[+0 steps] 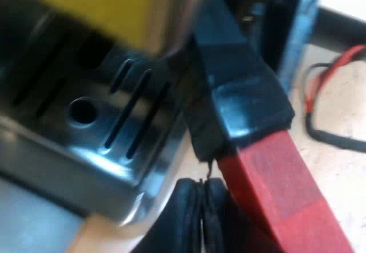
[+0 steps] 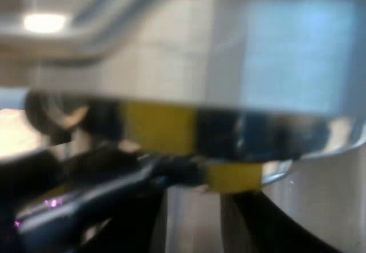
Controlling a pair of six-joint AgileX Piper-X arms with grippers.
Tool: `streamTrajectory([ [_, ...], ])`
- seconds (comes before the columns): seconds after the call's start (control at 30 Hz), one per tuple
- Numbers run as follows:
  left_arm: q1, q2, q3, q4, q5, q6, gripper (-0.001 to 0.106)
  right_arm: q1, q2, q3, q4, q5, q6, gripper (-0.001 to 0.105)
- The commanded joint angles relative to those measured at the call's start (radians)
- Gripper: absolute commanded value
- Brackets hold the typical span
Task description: Put the handle in the coffee machine
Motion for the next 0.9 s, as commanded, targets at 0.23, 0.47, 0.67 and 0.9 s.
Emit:
streamTrajectory([
  [0.23,-0.161,-0.010,0.023,0.055,0.071,-0.007,0.000,-0.022,-0.059,-0.037,-0.088,-0.008,-0.017,0.028],
  [0.47,-0.220,-0.043,0.023,0.055,0.071,-0.018,0.000,-0.014,-0.080,-0.037,0.047,-0.008,0.007,0.028],
  [0.67,-0.222,-0.096,0.031,0.055,0.071,-0.031,0.000,-0.010,-0.128,-0.037,0.352,-0.126,0.127,0.028],
  [0.9,-0.222,-0.153,0.103,-0.053,0.078,-0.155,0.000,-0.008,-0.168,-0.037,0.531,-0.188,0.187,0.028],
])
